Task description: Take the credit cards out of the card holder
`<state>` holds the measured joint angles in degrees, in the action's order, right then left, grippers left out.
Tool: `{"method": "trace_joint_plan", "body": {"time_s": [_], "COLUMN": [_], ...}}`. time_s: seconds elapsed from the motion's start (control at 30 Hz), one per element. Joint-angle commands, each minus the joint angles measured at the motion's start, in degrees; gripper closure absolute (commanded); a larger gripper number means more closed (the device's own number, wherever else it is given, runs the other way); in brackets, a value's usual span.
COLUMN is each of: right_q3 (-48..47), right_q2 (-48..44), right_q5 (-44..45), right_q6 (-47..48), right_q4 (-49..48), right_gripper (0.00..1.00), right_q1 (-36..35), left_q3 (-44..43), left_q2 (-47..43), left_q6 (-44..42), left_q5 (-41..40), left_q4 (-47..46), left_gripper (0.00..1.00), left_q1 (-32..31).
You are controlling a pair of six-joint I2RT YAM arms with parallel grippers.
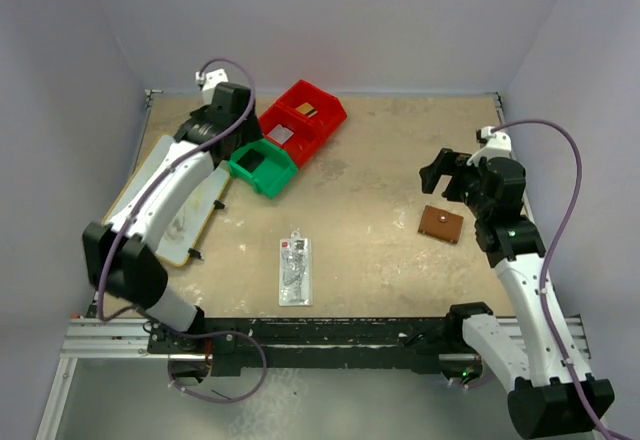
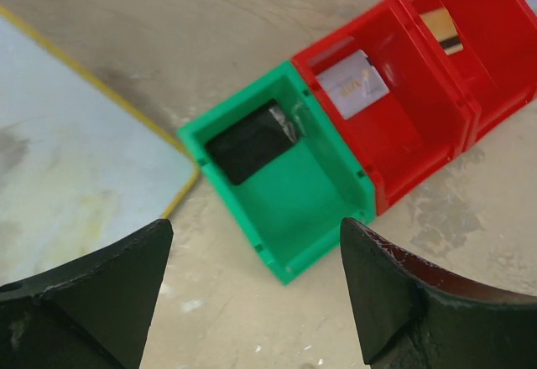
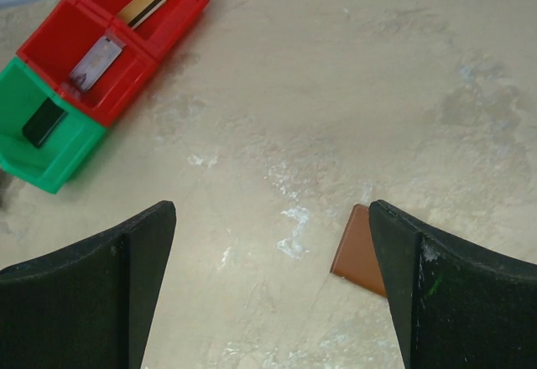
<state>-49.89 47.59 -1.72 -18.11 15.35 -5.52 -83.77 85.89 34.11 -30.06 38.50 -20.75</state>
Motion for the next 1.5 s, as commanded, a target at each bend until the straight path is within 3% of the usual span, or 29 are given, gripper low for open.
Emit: {"method": "trace_joint_plan", "body": {"time_s": [0.0,0.23,0.47,0.7,1.0,1.47], "right_q3": [2.2,5.6,6.3,6.8,7.8,6.8], "right_q2": [-2.5,-5.4,-5.1,-4.0,-1.3,-0.1], "right_q5": [-3.4,-3.7,-3.1,-2.8,-2.1,-1.1], "right_q6": [-4.1,-7.2,-9.5,-11.1,-11.3,-12.1], "right_q4": [-4.3,-4.6,-3.7,-3.8,-4.8,-3.3], "right_gripper": [0.00,0.00,0.00,0.00,0.00,0.00], "right_q1": [0.4,0.6,0.7,0.8,0.9,0.9], "left_q3": [-9.3,-17.9,-28.4,-27.3,-20.1,-17.9], "left_q2": [10.3,25.3,36.8,37.0,29.9,33.8], "left_q6": [3.6,12.0,18.7,23.5,27.1,29.3], "left_q5": [7.2,9.6,4.8,0.7,-1.8,-0.3], "left_q4": [-2.2,-6.7,-3.7,-2.8,-5.8,-6.3], "left_gripper": [0.21,0.27,0.36,0.38,0.37,0.43], "left_q1": [-1.5,-3.0,-4.2,-4.5,-5.0,-4.9]}}
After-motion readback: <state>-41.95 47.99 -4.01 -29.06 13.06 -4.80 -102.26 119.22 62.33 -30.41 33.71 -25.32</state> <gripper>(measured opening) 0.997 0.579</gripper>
